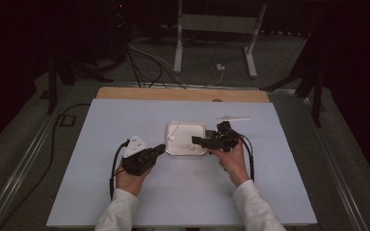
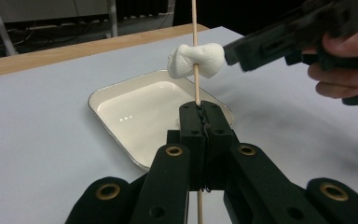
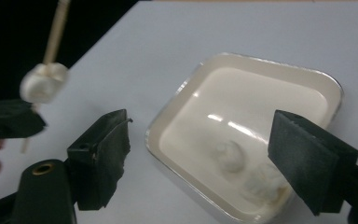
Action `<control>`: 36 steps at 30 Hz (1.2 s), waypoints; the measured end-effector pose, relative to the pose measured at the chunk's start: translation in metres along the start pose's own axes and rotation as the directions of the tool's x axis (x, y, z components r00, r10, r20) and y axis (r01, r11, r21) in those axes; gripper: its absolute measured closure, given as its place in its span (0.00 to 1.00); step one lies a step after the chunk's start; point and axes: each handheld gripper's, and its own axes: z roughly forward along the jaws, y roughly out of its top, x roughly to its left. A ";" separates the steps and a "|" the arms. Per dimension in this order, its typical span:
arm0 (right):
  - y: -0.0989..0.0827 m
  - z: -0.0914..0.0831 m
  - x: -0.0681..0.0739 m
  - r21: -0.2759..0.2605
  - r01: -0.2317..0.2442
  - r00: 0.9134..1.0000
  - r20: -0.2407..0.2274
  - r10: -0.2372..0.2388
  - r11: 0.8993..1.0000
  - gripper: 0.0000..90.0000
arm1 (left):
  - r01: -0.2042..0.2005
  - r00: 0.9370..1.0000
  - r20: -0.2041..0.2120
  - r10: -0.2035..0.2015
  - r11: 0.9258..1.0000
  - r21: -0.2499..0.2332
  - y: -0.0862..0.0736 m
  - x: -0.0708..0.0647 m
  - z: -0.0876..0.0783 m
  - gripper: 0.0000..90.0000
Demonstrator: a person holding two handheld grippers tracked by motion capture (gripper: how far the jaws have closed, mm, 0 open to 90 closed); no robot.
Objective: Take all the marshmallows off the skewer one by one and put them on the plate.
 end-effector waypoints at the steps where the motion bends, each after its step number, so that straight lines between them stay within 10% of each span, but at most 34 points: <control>1: 0.001 -0.001 0.002 -0.004 0.002 1.000 -0.006 -0.002 1.000 0.22 | 0.000 1.000 0.000 0.000 1.000 -0.001 0.000 0.000 0.000 1.00; 36: 0.021 0.019 0.049 0.011 0.017 0.987 -0.162 -0.015 1.000 0.29 | -0.025 1.000 0.010 0.025 1.000 -0.005 0.000 -0.007 0.003 1.00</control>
